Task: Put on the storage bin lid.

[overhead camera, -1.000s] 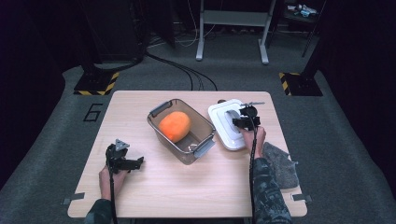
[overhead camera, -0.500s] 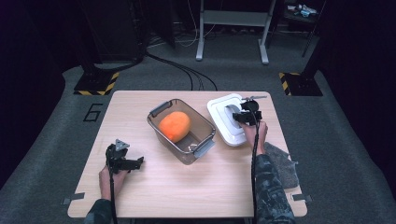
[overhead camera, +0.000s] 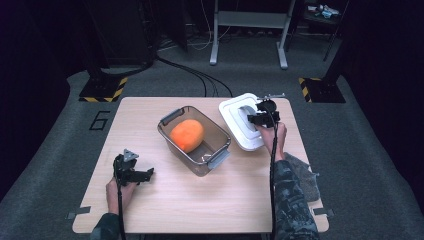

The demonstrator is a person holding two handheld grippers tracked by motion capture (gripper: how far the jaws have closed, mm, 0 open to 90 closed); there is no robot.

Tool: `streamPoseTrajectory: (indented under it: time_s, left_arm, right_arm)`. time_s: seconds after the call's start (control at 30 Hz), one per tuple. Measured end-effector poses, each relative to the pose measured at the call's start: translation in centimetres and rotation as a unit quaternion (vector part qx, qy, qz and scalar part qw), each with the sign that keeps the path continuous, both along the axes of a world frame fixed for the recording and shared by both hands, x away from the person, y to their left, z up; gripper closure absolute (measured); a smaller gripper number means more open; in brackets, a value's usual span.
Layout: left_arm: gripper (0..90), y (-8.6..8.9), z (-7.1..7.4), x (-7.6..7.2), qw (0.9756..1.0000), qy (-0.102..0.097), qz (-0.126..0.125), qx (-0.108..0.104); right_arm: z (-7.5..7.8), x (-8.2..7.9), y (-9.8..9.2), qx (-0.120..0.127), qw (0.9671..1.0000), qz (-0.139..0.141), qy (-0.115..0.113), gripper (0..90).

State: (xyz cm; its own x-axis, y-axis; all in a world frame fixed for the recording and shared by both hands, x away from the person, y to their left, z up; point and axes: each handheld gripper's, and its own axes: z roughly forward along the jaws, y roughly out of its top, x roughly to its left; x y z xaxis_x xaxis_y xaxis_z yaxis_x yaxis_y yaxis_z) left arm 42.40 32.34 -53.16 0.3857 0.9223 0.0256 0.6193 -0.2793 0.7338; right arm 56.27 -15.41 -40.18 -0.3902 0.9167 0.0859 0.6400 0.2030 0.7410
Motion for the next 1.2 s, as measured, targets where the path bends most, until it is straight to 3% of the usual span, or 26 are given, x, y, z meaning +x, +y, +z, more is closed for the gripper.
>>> streamPoseTrajectory:
  time_s: [0.57,1.2]
  left_arm:
    - [1.0,0.0,0.0,0.0,1.0,0.0,0.0,0.0]
    - [1.0,0.0,0.0,0.0,1.0,0.001,0.001,0.0]
  right_arm:
    - [4.0,-0.1,0.7,0.005,0.9995,0.024,-0.02,66.5]
    - [6.3,-0.7,2.6,0.024,0.9975,0.06,-0.029,66.5]
